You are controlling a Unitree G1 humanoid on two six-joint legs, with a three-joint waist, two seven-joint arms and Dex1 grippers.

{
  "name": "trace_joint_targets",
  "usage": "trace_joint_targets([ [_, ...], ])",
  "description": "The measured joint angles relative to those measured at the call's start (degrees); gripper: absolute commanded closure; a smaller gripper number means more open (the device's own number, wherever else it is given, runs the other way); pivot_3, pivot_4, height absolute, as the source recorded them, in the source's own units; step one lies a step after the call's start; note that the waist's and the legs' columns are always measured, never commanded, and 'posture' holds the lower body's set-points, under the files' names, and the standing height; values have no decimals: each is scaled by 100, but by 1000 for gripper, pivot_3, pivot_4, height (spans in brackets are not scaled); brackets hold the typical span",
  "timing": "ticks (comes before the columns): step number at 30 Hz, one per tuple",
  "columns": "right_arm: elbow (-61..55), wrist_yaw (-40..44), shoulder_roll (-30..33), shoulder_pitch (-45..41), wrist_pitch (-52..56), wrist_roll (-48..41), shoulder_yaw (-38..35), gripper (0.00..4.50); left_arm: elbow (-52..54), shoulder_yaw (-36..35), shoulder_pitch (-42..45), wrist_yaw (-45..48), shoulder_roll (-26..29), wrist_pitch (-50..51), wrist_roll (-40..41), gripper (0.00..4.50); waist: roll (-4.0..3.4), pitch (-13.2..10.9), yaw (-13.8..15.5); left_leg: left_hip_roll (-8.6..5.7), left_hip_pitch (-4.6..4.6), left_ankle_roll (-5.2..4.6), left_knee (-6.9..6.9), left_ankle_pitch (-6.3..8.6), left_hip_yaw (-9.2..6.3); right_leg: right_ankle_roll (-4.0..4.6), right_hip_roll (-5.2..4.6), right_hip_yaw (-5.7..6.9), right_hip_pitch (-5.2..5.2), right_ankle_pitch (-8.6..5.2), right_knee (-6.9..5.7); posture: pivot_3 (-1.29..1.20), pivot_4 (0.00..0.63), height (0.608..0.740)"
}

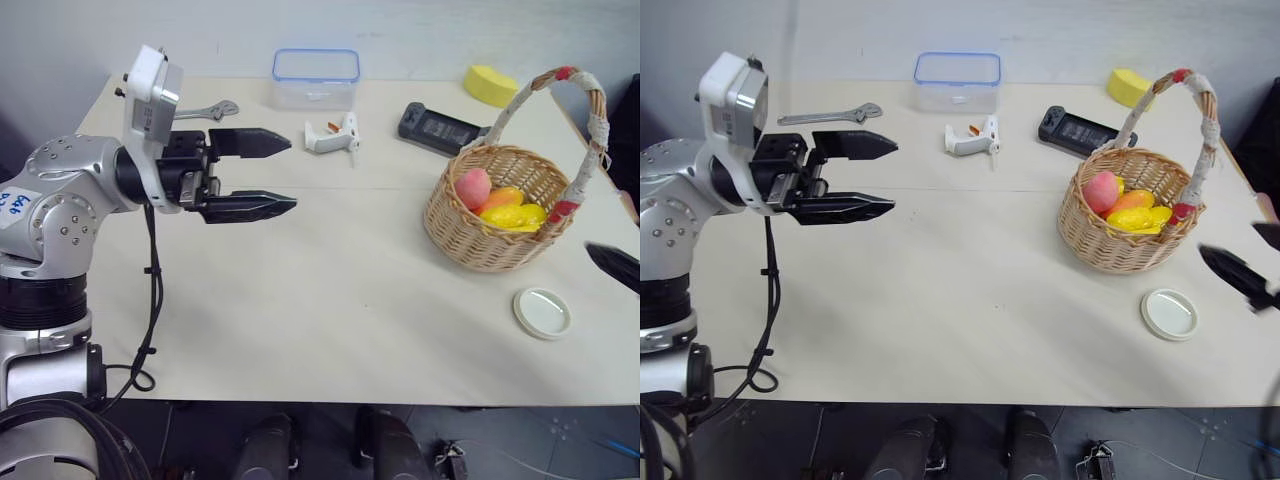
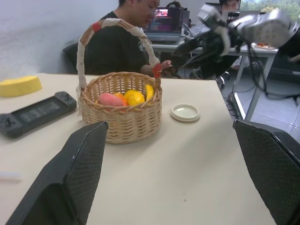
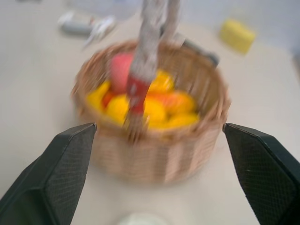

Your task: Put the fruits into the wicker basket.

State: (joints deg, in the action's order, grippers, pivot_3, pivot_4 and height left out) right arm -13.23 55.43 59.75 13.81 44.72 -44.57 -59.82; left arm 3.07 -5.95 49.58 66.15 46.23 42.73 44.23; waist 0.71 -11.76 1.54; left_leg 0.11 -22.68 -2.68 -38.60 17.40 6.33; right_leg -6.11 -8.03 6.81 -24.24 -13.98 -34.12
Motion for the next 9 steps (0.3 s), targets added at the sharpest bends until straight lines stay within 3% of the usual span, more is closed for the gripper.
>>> trace_joint_targets([
  [4, 879, 1268, 782, 274, 658, -207, -915, 26, -153, 4, -151, 268, 93, -48, -36, 0, -1, 0, -62, 12, 41, -12, -6, 38, 21, -7, 1, -23, 31, 8, 16, 0, 150, 740],
  [9, 1112, 1796, 1099, 227, 708, -77, -1038, 26, -158, 4, -295, 383, 136, -56, -64, 0, -1, 0, -75, 29, 47, 6, -13, 58, 18, -5, 6, -29, 42, 7, 26, 0, 150, 740],
])
